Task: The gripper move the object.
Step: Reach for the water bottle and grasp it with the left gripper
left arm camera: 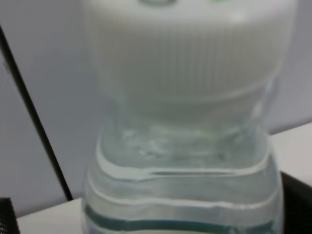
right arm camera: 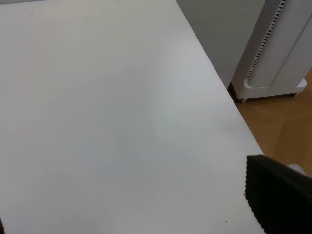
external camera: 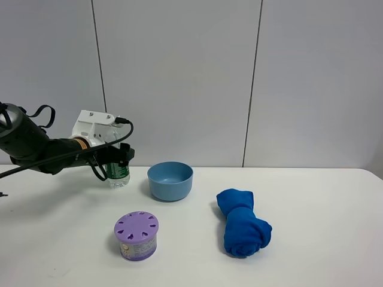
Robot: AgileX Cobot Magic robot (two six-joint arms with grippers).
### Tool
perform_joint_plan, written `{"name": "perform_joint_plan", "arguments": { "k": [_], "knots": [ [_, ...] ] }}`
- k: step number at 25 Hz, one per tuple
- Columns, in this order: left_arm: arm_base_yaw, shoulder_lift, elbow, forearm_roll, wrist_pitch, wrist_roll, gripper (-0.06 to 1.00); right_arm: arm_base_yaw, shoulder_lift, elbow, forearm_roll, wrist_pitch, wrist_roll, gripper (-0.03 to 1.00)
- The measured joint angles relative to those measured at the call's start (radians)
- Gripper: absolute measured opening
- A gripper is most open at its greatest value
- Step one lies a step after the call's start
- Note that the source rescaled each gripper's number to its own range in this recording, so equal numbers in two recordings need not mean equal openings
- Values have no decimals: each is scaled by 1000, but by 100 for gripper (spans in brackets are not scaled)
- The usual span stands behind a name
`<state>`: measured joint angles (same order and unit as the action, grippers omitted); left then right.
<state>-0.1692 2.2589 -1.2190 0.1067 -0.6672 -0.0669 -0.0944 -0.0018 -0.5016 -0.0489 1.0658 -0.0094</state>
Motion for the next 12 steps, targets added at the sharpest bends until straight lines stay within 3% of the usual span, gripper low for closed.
{"name": "perform_joint_plan", "arguments": {
  "k": [1, 2, 3, 4, 6, 12],
  "knots": [
    [0, 0, 0, 0, 0, 0, 72, 0, 0, 0, 0, 0, 0, 100],
    [0, 0, 0, 4, -2, -1, 47, 0, 0, 0, 0, 0, 0, 100],
    [0, 0, 0, 13, -3, -3, 14, 0, 0, 0, 0, 0, 0, 100],
    [-1, 0, 0, 18, -1, -1, 0, 0, 0, 0, 0, 0, 0, 100],
    [0, 0, 0, 29, -2, -1, 8, 0, 0, 0, 0, 0, 0, 100],
    [1, -14, 0, 48, 12, -59, 8, 0, 0, 0, 0, 0, 0, 100]
  ]
}}
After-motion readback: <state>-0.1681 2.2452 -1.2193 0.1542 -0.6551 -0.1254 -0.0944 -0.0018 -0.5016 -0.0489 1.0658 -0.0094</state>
